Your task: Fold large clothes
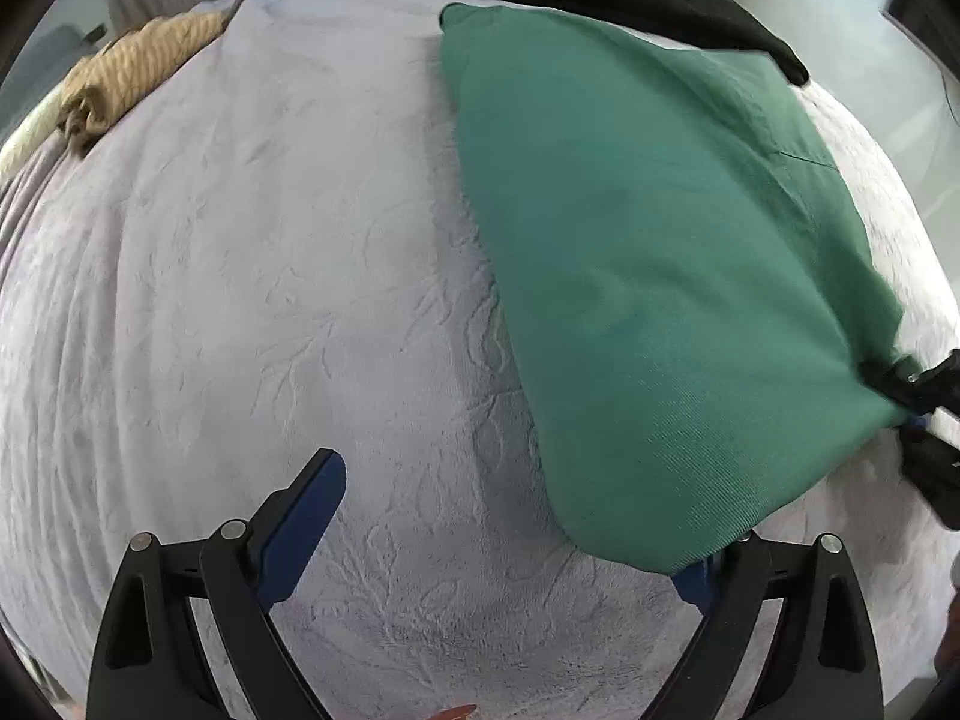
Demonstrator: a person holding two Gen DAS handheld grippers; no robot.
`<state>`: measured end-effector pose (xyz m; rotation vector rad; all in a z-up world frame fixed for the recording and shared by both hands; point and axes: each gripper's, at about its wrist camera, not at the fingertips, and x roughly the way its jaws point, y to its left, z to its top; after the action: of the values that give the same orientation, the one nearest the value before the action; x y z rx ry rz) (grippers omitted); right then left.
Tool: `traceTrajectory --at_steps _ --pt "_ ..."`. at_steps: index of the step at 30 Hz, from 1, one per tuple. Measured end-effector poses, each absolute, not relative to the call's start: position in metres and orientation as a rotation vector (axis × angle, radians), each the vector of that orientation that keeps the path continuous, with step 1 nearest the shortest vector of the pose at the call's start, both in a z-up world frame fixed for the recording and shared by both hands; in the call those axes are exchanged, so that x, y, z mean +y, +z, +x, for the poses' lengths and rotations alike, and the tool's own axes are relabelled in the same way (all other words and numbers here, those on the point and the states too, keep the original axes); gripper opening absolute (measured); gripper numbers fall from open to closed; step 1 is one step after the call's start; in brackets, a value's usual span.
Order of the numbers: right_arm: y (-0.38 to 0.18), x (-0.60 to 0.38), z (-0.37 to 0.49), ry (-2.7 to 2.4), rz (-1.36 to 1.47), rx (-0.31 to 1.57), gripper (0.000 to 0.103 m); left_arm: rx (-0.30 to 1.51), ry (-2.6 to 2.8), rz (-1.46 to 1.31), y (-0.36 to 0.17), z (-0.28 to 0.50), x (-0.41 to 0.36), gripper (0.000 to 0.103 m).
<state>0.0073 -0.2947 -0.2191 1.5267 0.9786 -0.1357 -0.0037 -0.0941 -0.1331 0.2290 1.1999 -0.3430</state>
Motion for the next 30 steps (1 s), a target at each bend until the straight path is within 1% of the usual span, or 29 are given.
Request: traceTrajectory --at_steps 2,4,5,6,7,9,10,11,12,13,16,17,19,22,24,25,27,30 --pt "-0.219 -0.295 0.0 -0.138 1.544 0.97 0.007 1.206 -0.363 0.238 -0.132 -0.006 -0.091 0.096" --pt "-0.2 -0.296 -0.003 -0.172 1.44 1.023 0.01 1.242 -0.398 0.228 -0.129 -0.004 -0.086 0.096" --pt "-0.185 -0.296 -0.004 -0.195 1.345 1.061 0.019 1.251 -0.416 0.231 -0.125 -0.009 -0.083 0.096" --pt "-0.176 -0.296 0.001 -0.21 1.281 1.081 0.023 1.253 -0.431 0.242 -0.12 -0.012 -0.081 0.096" --pt "-0.155 -0.295 0.002 -0.225 1.156 1.102 0.032 1.25 -0.448 0.259 -0.114 -0.016 -0.078 0.096" --pt "-0.127 -0.293 0.007 -0.198 1.028 1.082 0.035 1.235 -0.461 0.282 -0.1 -0.023 -0.072 0.096" --pt "-0.111 -0.291 0.013 -0.167 0.964 1.064 0.044 1.22 -0.459 0.285 -0.091 -0.026 -0.069 0.096" --pt "-0.103 -0.288 0.015 -0.147 0.919 1.053 0.058 1.207 -0.454 0.276 -0.085 -0.026 -0.066 0.096" --pt "-0.092 -0.284 0.028 -0.111 0.852 1.045 0.064 1.196 -0.442 0.262 -0.08 -0.023 -0.064 0.096" --pt "-0.086 -0.28 0.039 -0.09 0.802 1.053 0.065 1.183 -0.419 0.243 -0.075 -0.018 -0.062 0.096" --pt "-0.1 -0.27 0.078 -0.07 0.672 1.168 0.065 1.164 -0.382 0.2 -0.073 0.004 -0.069 0.096" --pt "-0.104 -0.269 0.074 -0.065 0.662 1.197 0.051 1.162 -0.377 0.188 -0.073 0.01 -0.072 0.096" --pt "-0.115 -0.268 0.089 -0.048 0.688 1.241 0.009 1.165 -0.374 0.179 -0.081 0.024 -0.081 0.096" --pt "-0.118 -0.277 0.089 -0.101 0.667 1.224 0.009 1.187 -0.383 0.219 -0.103 0.028 -0.09 0.096" --pt "-0.139 -0.292 0.085 -0.137 0.687 1.256 0.009 1.203 -0.383 0.215 -0.114 0.023 -0.089 0.096" --pt "-0.151 -0.3 0.082 -0.128 0.74 1.266 0.009 1.218 -0.396 0.201 -0.119 0.022 -0.087 0.096" --pt "-0.167 -0.309 0.077 -0.117 0.826 1.268 0.009 1.228 -0.396 0.195 -0.118 0.021 -0.087 0.096" --pt "-0.162 -0.309 0.075 -0.118 0.84 1.252 0.009 1.222 -0.39 0.246 -0.112 0.021 -0.093 0.096"
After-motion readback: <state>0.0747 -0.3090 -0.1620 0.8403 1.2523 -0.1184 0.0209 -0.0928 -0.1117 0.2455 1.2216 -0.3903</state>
